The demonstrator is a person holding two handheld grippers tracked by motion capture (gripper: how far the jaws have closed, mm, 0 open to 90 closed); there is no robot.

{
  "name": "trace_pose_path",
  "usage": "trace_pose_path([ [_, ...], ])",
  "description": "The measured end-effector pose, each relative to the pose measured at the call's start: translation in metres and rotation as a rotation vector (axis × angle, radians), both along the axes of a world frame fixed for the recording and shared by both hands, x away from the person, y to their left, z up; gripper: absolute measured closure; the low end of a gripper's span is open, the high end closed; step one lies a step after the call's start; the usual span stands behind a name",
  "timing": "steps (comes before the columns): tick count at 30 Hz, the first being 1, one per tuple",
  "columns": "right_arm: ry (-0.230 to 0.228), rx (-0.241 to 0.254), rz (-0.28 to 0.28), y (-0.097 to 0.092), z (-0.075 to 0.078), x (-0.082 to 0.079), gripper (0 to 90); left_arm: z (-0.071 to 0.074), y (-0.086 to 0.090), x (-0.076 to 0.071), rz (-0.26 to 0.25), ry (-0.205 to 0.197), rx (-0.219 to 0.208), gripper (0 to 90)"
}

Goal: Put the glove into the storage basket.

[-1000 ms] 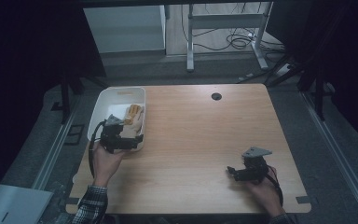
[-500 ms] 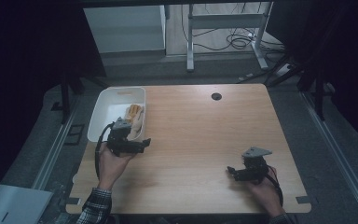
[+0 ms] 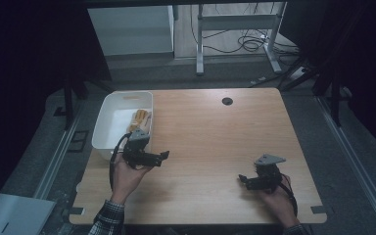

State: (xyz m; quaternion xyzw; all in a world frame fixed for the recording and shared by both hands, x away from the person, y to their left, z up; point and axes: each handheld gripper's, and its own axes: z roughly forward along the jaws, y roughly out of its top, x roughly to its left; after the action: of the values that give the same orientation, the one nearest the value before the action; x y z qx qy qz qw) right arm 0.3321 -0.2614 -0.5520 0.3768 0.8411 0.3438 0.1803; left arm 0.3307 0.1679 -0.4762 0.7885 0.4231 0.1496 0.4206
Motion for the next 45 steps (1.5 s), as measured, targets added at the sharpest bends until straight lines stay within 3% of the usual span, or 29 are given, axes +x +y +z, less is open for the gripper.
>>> trace_pose_path([
  [12,0.0,0.0,0.0,0.0,0.0,0.0,11.9,-0.014,-0.022,-0.008,-0.06,0.002,0.004,3.9],
  [18,0.0,-0.001,0.0,0.0,0.0,0.0,11.9,-0.03,-0.031,-0.012,-0.081,0.012,0.013,3.9],
  [38,0.001,0.0,-0.001,0.0,0.0,0.0,11.9,-0.074,-0.034,-0.023,-0.106,0.067,0.021,1.9],
  [42,0.0,0.0,0.0,0.0,0.0,0.0,11.9,-0.083,-0.033,-0.025,-0.101,0.083,0.039,1.9],
  [45,0.0,0.0,0.0,0.0,0.0,0.0,12.0,-0.091,-0.034,-0.026,-0.092,0.097,0.085,1.9],
])
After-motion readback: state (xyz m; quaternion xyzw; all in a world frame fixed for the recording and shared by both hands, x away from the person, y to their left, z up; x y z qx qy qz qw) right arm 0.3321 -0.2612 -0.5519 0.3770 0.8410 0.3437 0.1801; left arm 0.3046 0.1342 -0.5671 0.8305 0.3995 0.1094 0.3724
